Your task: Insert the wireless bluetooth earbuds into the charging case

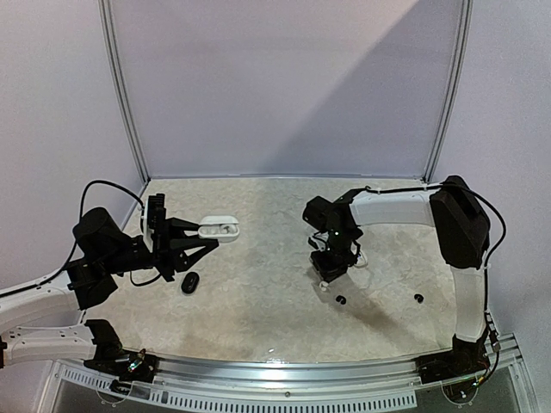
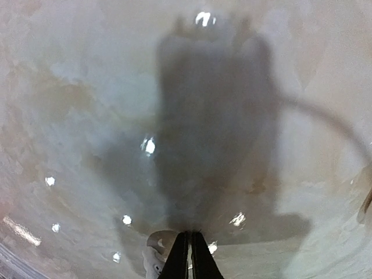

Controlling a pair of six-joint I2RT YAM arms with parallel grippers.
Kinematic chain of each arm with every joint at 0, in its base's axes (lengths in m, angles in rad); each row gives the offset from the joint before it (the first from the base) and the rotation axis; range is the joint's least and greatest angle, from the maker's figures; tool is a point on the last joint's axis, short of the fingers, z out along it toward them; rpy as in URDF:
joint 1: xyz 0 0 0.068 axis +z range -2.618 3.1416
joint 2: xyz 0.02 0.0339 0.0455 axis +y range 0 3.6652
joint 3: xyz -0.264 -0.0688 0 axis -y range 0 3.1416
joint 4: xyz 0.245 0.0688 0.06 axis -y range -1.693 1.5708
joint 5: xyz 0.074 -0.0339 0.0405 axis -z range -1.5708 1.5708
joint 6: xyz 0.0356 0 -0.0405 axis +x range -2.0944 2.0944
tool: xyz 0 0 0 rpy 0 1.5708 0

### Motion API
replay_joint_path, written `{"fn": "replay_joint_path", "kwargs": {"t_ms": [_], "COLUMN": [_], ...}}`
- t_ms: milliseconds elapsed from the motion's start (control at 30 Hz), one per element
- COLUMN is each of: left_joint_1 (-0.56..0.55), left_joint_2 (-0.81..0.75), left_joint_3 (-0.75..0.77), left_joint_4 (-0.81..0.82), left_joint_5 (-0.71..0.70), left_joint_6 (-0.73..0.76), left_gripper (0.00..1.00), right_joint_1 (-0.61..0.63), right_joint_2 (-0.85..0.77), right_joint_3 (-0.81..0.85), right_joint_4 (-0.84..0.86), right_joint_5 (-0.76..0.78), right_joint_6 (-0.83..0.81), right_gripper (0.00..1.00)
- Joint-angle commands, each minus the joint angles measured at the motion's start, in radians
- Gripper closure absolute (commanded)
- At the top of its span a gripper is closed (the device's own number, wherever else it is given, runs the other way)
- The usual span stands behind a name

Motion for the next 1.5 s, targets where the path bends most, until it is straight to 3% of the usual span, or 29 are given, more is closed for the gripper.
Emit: {"fn": "replay_joint_path", "kwargs": {"t_ms": [0, 200, 500, 833, 1467], "left_joint_1": [0.013, 0.013, 0.013, 0.013, 0.013], "left_joint_2": [-0.006, -0.003, -0.006, -0.014, -0.017], "left_joint_3": [-0.015, -0.015, -0.011, -0.013, -0.01], "left_joint_4": [-0.004, -0.001, -0.011, -0.016, -0.029], "left_joint_5": [-0.002, -0.002, 0.002, 0.005, 0.012], "left_joint_6": [0.009, 0.009, 0.014, 0.019, 0.022], "left_gripper": [1.0, 1.0, 1.0, 1.0, 1.0], "right_joint_1": [0.044, 0.052, 0.045, 0.041, 0.027], "right_joint_2": [-0.018, -0.051, -0.071, -0.236, -0.168], "right_joint_3": [-0.067, -0.108, -0.042, -0.104, -0.191], "right_joint_4": [-0.013, -0.059, -0.23, -0.007, 0.029], "right_joint_5": [-0.048, -0.009, 0.178, 0.013, -0.041], "right_joint_6": [0.045, 0.077, 0.067, 0.045, 0.024], "right_gripper": [0.97, 0.97, 0.96, 0.85, 0.86]}}
